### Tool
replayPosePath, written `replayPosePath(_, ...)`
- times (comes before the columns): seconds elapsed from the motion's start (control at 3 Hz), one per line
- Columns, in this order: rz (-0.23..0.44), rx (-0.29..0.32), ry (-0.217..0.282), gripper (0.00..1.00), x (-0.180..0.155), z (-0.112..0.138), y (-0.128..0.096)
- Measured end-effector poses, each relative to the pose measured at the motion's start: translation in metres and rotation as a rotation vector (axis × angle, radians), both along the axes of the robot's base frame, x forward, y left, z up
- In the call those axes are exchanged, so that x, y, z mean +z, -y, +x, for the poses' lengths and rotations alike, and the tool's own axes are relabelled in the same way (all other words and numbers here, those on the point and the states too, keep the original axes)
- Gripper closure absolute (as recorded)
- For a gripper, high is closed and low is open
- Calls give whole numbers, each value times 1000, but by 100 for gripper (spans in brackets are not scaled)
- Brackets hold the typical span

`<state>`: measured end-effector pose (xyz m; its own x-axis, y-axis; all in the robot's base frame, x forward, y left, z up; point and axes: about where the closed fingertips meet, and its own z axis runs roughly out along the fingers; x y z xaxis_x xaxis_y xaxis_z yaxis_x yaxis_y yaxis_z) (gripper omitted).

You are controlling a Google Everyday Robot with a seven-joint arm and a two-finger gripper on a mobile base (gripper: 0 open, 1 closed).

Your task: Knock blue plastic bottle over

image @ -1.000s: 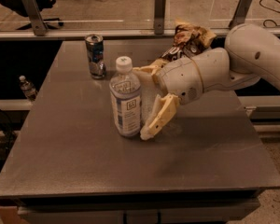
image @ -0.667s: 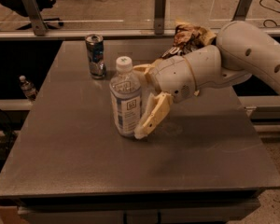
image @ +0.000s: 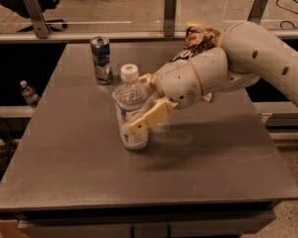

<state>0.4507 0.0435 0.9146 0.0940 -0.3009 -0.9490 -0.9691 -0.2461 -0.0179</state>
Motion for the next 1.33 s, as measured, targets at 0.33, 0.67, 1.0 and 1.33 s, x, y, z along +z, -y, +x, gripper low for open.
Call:
replayPosePath(0.33,-1,9,-5,64,-1,1,-2)
replayPosePath(0.67,-27,-13,20,87,-3,17,10)
replayPosePath(1.0,-116,-86,123,100,12,44,40)
replayPosePath(1.33,-275,-175,268,100,30,68,67)
